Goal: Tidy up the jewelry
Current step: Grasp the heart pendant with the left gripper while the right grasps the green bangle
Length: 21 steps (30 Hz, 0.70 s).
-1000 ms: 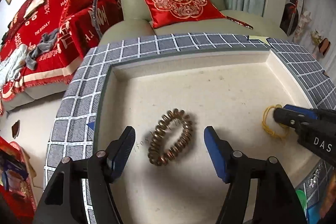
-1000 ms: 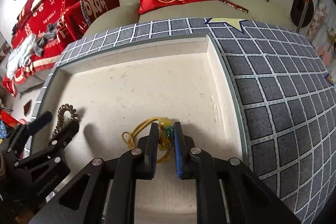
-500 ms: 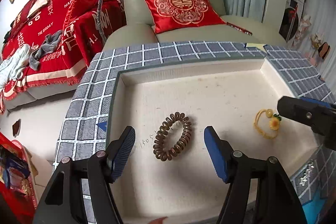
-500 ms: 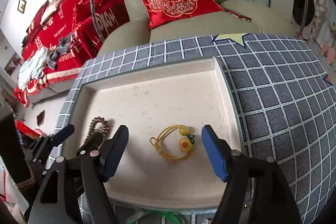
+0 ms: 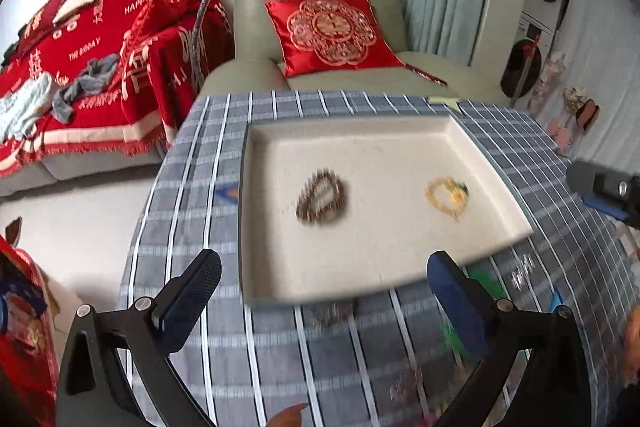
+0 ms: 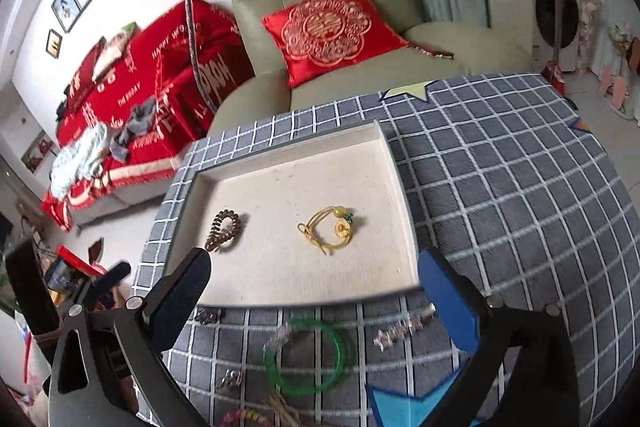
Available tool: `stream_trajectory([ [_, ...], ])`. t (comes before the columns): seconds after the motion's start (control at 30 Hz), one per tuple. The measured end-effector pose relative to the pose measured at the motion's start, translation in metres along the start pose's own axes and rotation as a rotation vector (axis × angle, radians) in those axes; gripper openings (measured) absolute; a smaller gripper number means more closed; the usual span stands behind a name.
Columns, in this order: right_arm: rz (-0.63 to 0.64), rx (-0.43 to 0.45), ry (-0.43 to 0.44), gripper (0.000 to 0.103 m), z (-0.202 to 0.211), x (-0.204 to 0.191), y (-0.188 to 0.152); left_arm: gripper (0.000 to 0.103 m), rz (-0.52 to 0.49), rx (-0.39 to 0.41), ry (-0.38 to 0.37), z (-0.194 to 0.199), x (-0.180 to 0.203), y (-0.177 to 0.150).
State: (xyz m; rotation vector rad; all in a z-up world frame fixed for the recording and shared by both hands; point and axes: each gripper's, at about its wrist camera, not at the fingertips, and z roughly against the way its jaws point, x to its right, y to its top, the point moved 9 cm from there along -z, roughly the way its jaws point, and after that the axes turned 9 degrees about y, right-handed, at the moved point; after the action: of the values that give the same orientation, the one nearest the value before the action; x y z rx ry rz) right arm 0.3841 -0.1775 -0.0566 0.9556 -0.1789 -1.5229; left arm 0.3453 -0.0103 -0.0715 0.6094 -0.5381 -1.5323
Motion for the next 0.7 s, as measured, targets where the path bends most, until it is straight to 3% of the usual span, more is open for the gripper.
stream_trajectory([
  [0.43,-0.030,-0.124,-0.011,0.103,0.027,0.009,-0.082,0.103,-0.075,-0.129,-0.012,0.009,0.011,-0.086],
  [0.7,0.003,-0.220,-0.100,0.103,0.023,0.027,-0.135,0.103,-0.095,-0.139,0.032,0.002,0.013,-0.095],
])
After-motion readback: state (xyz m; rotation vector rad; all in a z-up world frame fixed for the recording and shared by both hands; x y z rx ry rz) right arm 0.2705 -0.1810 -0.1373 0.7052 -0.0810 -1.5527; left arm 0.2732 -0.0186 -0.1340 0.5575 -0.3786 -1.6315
